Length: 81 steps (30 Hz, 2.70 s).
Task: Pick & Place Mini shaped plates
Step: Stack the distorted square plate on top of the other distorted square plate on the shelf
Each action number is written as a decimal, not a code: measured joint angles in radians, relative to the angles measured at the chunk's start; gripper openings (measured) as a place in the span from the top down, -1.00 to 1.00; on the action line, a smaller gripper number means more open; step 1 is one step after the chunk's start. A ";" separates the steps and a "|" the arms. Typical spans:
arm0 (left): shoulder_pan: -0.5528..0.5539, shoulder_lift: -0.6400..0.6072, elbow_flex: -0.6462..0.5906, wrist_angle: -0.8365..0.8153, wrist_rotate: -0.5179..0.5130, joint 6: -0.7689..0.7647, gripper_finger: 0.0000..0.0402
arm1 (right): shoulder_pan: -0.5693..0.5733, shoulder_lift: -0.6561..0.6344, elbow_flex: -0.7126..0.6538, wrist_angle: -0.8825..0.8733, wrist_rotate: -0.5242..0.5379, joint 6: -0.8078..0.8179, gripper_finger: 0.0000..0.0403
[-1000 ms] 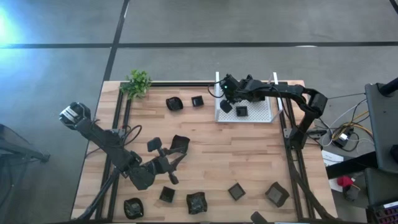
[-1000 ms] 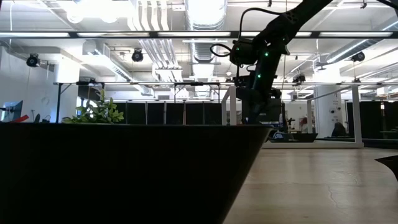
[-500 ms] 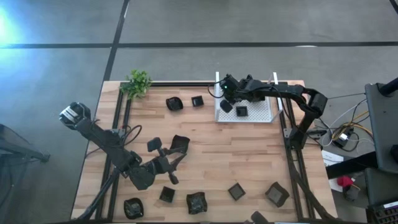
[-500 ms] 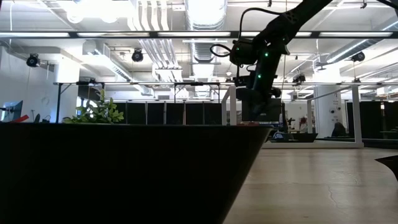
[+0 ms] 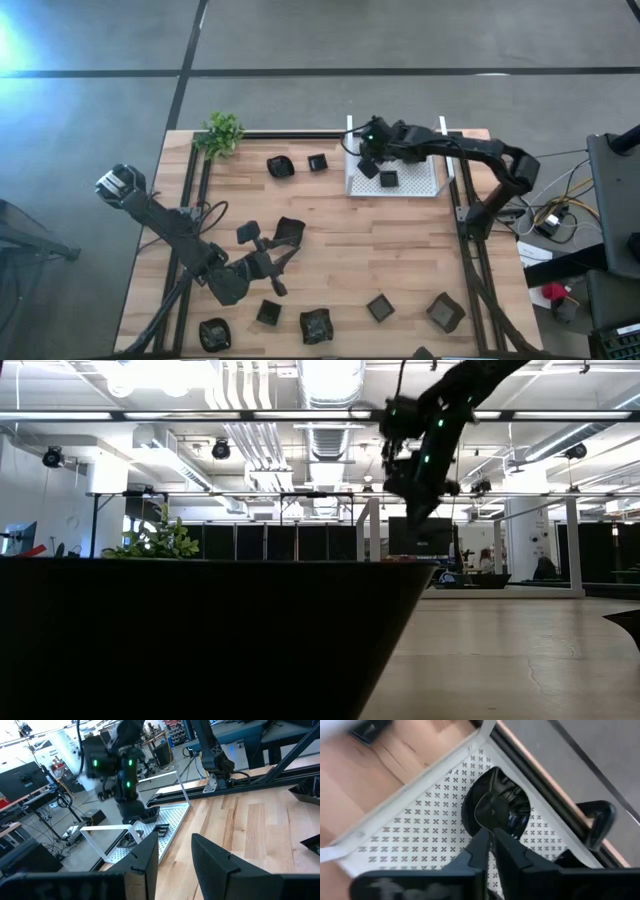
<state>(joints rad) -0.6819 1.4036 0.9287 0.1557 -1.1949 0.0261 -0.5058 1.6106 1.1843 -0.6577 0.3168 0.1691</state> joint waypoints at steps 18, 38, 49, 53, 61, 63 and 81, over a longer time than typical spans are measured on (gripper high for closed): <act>0.005 0.000 0.000 -0.002 0.000 -0.037 0.44 | 0.457 -0.340 -0.144 0.007 0.168 0.143 0.96; 0.239 -0.001 0.000 -0.578 0.479 -0.854 0.44 | 0.925 -0.377 -0.279 0.173 0.238 0.281 0.96; 0.383 0.008 0.000 -0.918 0.661 -1.189 0.44 | 1.002 -0.365 -0.279 0.201 0.283 0.276 0.96; 0.408 0.013 0.000 -0.958 0.662 -1.212 0.44 | 1.004 -0.365 -0.279 0.201 0.291 0.276 0.96; 0.412 0.022 -0.002 -0.943 0.663 -1.232 0.44 | 1.004 -0.364 -0.279 0.201 0.291 0.276 0.96; 0.412 0.038 -0.006 -0.937 0.663 -1.232 0.44 | 1.003 -0.364 -0.279 0.201 0.291 0.276 0.96; 0.412 0.153 -0.055 -0.796 0.759 -1.215 0.44 | 1.003 -0.363 -0.280 0.200 0.291 0.276 0.96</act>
<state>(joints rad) -0.2703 1.5571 0.8734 -0.6402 -0.4362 -1.1885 0.4976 1.2472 0.9047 -0.4582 0.6075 0.4450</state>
